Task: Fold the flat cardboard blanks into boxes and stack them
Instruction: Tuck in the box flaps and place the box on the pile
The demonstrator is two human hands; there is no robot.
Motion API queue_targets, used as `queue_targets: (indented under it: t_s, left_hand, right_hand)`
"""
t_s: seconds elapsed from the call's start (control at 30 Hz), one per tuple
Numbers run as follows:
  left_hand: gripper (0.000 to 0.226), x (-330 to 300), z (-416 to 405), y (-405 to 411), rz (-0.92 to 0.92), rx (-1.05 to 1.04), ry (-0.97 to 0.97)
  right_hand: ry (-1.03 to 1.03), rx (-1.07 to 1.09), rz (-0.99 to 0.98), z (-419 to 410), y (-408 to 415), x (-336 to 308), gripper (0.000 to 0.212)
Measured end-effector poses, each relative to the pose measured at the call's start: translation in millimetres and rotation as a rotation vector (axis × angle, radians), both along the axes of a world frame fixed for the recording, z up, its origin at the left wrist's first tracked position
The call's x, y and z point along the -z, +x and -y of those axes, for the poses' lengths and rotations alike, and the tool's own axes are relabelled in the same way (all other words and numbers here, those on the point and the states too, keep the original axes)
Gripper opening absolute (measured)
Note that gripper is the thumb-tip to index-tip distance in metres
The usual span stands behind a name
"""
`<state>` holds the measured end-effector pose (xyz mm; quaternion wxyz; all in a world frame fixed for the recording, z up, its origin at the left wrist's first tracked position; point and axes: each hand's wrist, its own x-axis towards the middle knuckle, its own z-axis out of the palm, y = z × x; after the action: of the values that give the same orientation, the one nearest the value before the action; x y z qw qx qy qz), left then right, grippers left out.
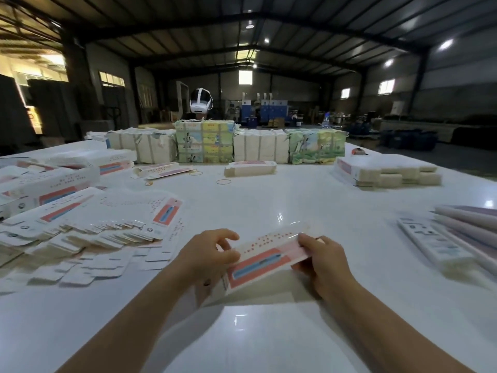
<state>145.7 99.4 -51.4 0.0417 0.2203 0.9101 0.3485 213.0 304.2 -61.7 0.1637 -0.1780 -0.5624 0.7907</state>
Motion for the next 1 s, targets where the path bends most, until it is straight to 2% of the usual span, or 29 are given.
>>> queue_targets:
  t_s: [0.07, 0.13, 0.17, 0.27, 0.37, 0.53, 0.6, 0.8, 0.9, 1.0]
  left_hand:
    - [0.076, 2.9, -14.2, 9.7, -0.324, -0.004, -0.288]
    - [0.101, 9.3, -31.5, 20.5, -0.448, 0.067, -0.371]
    - [0.106, 11.6, -37.9, 23.8, -0.471, 0.094, -0.366]
    - [0.094, 9.9, -42.9, 26.1, -0.433, 0.102, -0.237]
    - [0.082, 6.9, -36.4, 27.3, -0.423, 0.111, -0.114]
    - [0.088, -0.6, -28.9, 33.7, -0.393, 0.209, 0.052]
    - [0.087, -4.1, -28.7, 35.5, -0.377, 0.229, 0.117]
    - [0.081, -8.5, -29.9, 41.6, -0.420, 0.256, 0.213]
    - [0.081, -8.7, -27.5, 40.8, -0.456, 0.287, 0.159]
    - [0.088, -9.1, -22.4, 40.1, -0.439, 0.309, 0.069]
  right_hand:
    - [0.038, -0.026, 0.011, 7.6, 1.5, 0.0, 0.021]
    - [0.097, -0.057, 0.016, 14.1, 2.1, 2.0, 0.015]
    - [0.125, -0.064, 0.016, 16.4, 2.7, 3.1, 0.016]
    - [0.117, -0.054, 0.023, 18.9, 5.8, -1.4, 0.025]
    - [-0.028, -0.061, 0.015, 13.1, 6.3, -8.8, 0.038]
    - [-0.416, -0.354, -0.071, 9.3, 12.6, -13.2, 0.036]
    - [-0.487, -0.413, -0.126, 8.3, 13.2, -12.2, 0.041]
    - [-0.435, -0.542, -0.233, 3.6, 12.9, -12.4, 0.029]
    - [-0.321, -0.556, -0.206, -1.1, 11.6, -13.4, 0.037]
    - [-0.253, -0.681, -0.185, -7.4, 12.7, -16.1, 0.044]
